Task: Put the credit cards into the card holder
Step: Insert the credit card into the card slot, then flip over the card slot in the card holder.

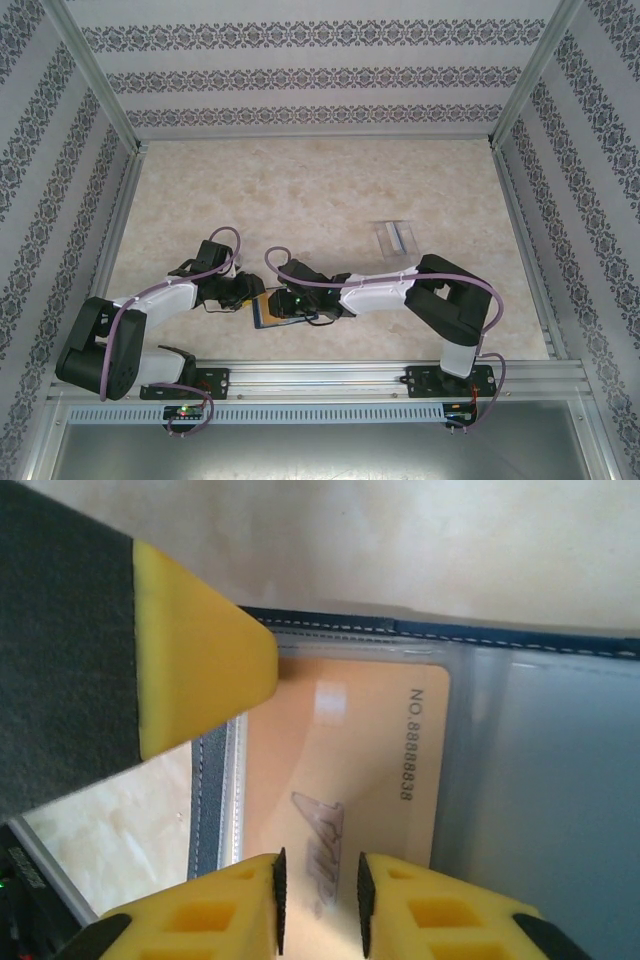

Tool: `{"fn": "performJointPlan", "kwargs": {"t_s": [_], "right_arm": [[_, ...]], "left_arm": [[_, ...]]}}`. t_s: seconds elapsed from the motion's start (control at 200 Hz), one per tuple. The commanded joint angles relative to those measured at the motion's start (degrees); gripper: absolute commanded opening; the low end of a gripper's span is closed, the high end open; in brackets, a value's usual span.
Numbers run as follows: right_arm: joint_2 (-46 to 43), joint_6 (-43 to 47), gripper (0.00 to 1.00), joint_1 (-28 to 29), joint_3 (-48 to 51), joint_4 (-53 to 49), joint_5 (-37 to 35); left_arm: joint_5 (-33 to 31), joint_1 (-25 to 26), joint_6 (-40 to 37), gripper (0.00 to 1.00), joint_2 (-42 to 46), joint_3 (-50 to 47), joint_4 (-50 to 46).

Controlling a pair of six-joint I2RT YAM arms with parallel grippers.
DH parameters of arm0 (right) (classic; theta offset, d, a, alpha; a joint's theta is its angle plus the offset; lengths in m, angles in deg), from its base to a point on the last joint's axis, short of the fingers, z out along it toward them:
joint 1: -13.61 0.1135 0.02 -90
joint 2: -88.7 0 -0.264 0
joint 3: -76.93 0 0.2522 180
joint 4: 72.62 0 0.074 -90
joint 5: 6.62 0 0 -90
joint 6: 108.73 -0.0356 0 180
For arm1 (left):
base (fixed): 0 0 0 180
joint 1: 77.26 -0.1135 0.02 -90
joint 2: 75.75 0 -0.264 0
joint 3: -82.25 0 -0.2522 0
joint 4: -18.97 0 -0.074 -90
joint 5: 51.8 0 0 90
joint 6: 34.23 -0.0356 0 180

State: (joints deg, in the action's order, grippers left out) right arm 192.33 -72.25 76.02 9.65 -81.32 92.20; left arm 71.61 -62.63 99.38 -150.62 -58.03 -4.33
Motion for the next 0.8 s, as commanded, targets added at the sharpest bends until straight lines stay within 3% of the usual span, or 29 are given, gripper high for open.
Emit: {"fn": "performJointPlan", "kwargs": {"t_s": [0.0, 0.21, 0.42, 0.794], "right_arm": [[-5.28, 2.28, 0.31, 0.79, 0.47, -4.51, -3.22], [-13.78, 4.02, 0.44, 0.43, 6.5, -9.37, -8.09], [-14.78, 2.48, 0.53, -0.81, 9.91, -10.55, -10.34], [-10.3, 2.55, 0.42, -0.8, 7.52, -9.06, -7.65]], "left_arm": [[1.06, 0.79, -0.36, 0.4, -0.38, -0.01, 1.06], [0.3, 0.75, -1.86, 0.41, -0.09, 0.79, -1.24], [-0.16, 0.9, -1.7, 0.43, -0.3, -0.34, -0.54], [-0.45, 0.76, -1.92, 0.43, -0.21, -0.42, -0.75]]}}
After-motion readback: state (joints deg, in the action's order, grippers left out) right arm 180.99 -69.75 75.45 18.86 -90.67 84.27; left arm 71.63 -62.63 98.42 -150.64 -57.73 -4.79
